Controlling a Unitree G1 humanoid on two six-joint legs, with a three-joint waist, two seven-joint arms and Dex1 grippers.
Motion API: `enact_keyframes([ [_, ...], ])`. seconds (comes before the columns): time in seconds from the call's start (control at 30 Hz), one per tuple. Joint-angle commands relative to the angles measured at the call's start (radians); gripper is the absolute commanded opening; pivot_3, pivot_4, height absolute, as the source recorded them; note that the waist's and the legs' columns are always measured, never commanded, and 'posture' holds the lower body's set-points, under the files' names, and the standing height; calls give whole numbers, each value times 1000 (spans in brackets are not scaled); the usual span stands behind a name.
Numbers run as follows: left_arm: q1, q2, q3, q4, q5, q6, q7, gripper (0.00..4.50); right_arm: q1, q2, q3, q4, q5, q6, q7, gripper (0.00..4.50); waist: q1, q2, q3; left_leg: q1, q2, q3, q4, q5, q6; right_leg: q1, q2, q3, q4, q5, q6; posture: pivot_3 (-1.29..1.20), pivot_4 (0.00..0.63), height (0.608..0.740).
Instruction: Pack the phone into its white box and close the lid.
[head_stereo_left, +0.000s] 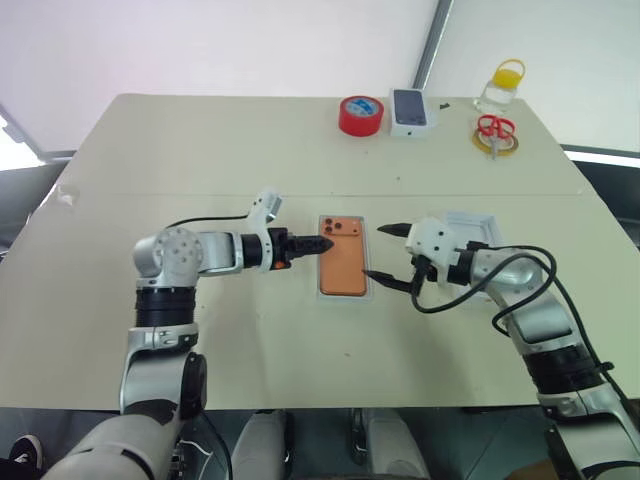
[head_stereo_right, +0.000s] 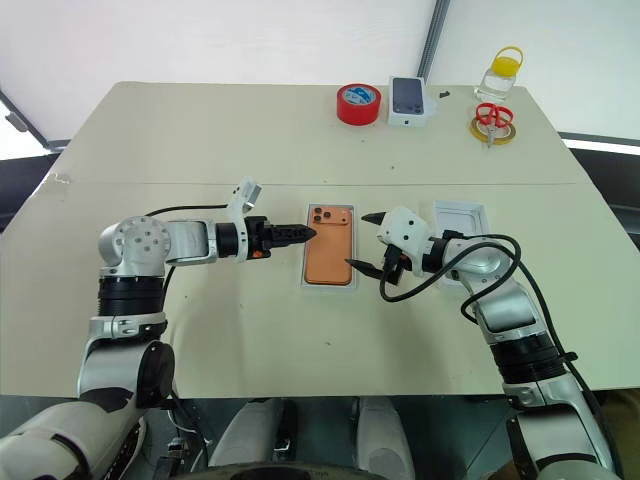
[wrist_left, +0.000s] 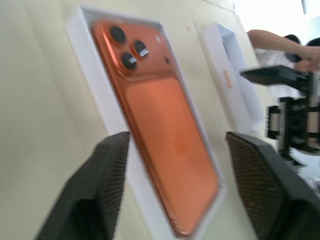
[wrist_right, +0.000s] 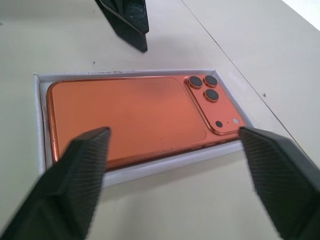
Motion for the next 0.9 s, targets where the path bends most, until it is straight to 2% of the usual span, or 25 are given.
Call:
enact_keyframes([
  [0.03, 57, 77, -120, -73, 150, -282, -115, 1594, -33, -6, -16, 28, -21, -16, -27, 2702, 0, 0, 0, 0, 0, 0, 0, 0, 0, 0, 0, 0, 0, 0, -1, 0, 150, 739],
  [0.13, 111, 132, -230, -82, 291, -524, -198, 106, -55, -6, -3, 77, -68, -42, -59, 1146, 5, 0, 0, 0, 0, 1, 0, 0, 0, 0, 0, 0, -1, -2, -4, 0, 150, 739],
  [0.2, 131, 141, -263, -70, 340, -613, -228, 0, -68, -9, 18, 109, -118, -75, -79, 145, 10, 0, 0, 0, 0, 1, 0, 0, 0, 0, -1, 1, -1, -2, -4, 0, 150, 739],
  [0.27, 150, 184, -348, -43, 457, -771, -281, 0, -75, -12, 46, 139, -171, -109, -93, 56, 11, 0, 0, -1, -1, 1, 0, 0, 0, 0, -2, 0, -1, -2, -4, 0, 150, 739],
  [0.37, 148, 218, -457, 6, 570, -891, -356, 0, -77, -12, 83, 165, -227, -148, -107, 56, 8, 1, 0, -1, -1, 2, 0, 0, 1, -1, -2, 1, -1, -2, -4, 0, 150, 739],
  [0.57, 87, 113, -472, 69, 582, -858, -384, 0, -78, -27, 113, 185, -269, -195, -93, 56, 10, 2, 0, -2, -1, 2, 2, -1, 3, 0, -2, 0, -1, -1, -3, 0, 150, 739],
  [0.67, 61, 43, -487, 108, 577, -842, -402, 0, -76, -28, 85, 176, -241, -182, -80, 56, 9, 2, 0, -1, -2, 2, 2, -1, 4, 0, -2, 0, 0, 0, -1, 0, 150, 739],
  [0.9, -13, -122, -519, 177, 623, -881, -399, 0, -26, -111, 45, 167, -243, -189, -72, 56, 19, 2, 0, -1, -4, 1, 3, -2, 6, 3, -3, 0, -2, 0, 0, 0, 150, 739],
])
